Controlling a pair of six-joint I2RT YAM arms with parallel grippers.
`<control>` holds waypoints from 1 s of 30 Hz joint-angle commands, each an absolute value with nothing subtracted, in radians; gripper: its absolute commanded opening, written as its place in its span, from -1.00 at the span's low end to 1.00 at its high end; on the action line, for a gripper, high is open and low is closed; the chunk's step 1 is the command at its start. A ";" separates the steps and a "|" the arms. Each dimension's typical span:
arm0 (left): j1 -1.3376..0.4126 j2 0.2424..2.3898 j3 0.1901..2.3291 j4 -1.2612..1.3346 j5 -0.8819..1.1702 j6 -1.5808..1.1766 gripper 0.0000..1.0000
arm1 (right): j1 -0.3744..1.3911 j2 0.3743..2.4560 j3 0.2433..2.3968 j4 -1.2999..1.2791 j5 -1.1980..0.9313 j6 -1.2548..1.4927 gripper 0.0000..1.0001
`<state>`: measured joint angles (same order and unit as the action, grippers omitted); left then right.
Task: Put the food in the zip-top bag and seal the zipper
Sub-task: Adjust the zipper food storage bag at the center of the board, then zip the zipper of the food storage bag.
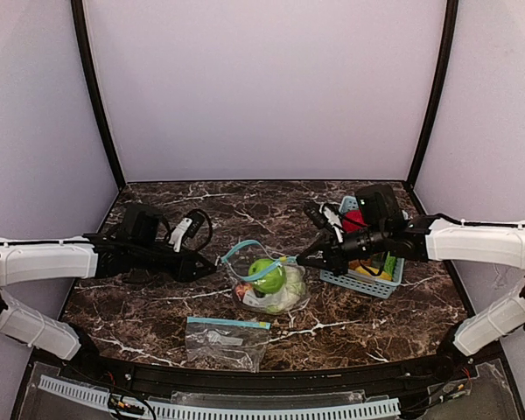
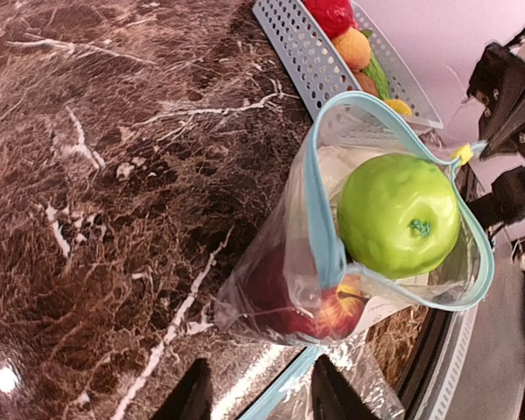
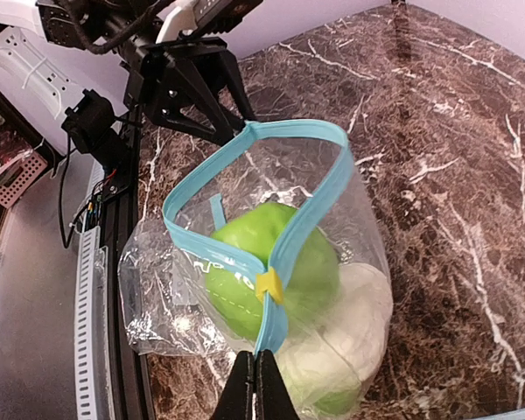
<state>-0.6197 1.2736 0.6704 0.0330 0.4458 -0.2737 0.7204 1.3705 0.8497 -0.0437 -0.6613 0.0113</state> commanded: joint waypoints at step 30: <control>-0.836 1.625 1.309 -0.240 0.741 0.232 0.08 | 0.787 1.246 0.773 0.056 -0.571 0.072 -1.00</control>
